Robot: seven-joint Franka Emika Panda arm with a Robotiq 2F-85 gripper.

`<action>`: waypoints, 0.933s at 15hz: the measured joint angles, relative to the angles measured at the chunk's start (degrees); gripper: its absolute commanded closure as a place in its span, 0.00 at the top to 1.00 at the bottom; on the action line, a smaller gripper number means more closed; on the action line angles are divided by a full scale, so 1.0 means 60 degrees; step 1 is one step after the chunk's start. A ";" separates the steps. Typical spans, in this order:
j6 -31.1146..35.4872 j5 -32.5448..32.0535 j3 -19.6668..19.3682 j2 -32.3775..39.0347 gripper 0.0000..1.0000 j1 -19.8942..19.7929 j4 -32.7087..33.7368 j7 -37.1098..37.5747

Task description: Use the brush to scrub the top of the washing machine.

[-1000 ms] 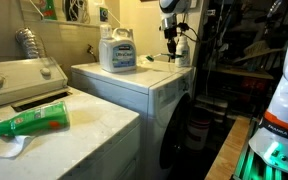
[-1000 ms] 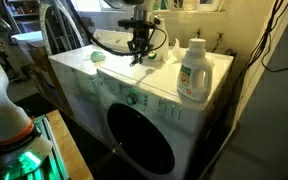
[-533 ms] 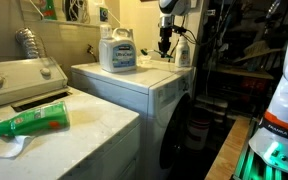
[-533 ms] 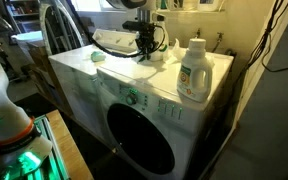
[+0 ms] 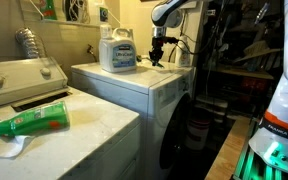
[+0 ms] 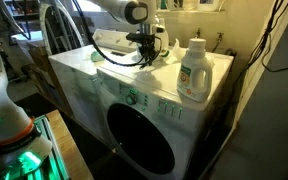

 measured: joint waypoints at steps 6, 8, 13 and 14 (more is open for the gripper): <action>0.0038 -0.0006 0.0125 0.0435 0.54 0.0228 0.0063 0.0386; 0.0038 -0.0006 0.0125 0.0447 0.67 0.0238 0.0060 0.0490; 0.0130 -0.0006 0.0139 0.0419 1.00 0.0251 0.0030 0.0500; 0.0190 -0.0008 0.0152 0.0343 1.00 0.0262 0.0016 0.0477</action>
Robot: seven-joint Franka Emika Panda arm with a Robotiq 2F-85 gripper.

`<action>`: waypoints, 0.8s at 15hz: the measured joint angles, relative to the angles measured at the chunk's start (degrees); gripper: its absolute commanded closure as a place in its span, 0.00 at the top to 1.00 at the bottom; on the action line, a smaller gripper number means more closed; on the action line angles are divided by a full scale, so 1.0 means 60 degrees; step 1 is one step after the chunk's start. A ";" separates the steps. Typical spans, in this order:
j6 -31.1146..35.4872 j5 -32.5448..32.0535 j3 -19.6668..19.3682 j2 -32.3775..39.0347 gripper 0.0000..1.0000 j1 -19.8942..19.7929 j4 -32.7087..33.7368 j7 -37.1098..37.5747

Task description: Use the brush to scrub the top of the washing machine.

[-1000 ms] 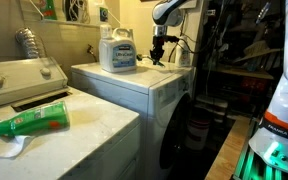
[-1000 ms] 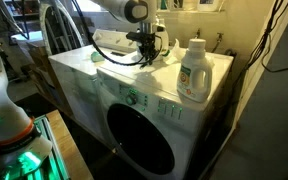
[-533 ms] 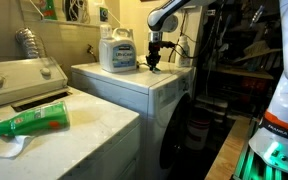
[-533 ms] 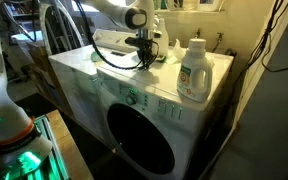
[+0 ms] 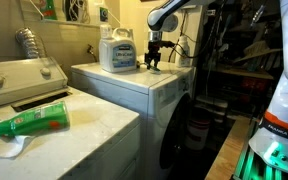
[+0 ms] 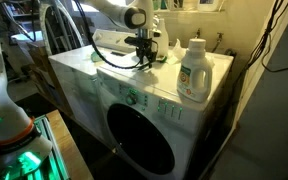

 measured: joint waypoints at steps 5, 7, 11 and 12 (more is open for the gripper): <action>-0.0254 -0.0174 0.0132 -0.1247 1.00 0.0198 -0.0510 -0.0228; -0.0531 -0.0515 0.0148 -0.2102 1.00 0.0278 -0.1049 -0.0396; -0.0627 -0.1417 0.0080 -0.4127 1.00 0.0264 -0.2661 -0.1186; -0.0627 -0.1539 0.0005 -0.4654 1.00 0.0253 -0.3078 -0.1457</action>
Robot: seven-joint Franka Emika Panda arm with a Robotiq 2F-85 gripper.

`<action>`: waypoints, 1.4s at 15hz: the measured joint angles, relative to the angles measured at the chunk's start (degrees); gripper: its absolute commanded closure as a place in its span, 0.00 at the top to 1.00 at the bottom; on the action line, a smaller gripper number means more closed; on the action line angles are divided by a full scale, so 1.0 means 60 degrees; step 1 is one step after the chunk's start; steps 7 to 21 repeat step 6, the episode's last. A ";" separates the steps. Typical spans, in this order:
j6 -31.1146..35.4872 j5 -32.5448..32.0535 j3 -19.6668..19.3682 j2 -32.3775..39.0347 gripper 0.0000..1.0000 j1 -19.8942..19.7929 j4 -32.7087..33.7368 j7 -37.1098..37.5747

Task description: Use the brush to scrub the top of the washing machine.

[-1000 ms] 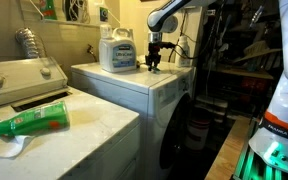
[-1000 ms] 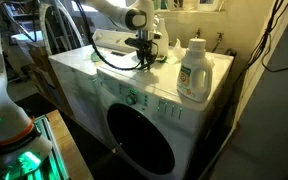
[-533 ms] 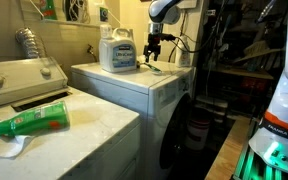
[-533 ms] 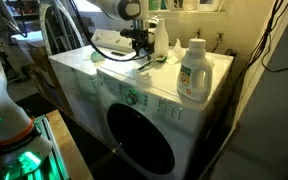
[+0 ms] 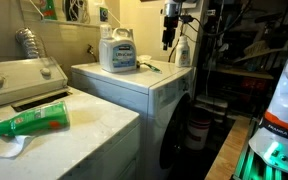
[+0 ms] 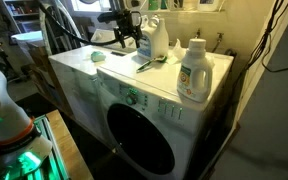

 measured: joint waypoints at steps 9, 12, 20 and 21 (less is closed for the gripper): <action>0.0026 -0.0120 -0.0548 -0.2094 1.00 -0.0040 -0.1626 -0.1287; 0.0026 -0.0120 -0.0548 -0.2094 1.00 -0.0040 -0.1626 -0.1287; 0.0026 -0.0120 -0.0548 -0.2094 1.00 -0.0040 -0.1626 -0.1287; 0.0026 -0.0120 -0.0548 -0.2094 1.00 -0.0040 -0.1626 -0.1287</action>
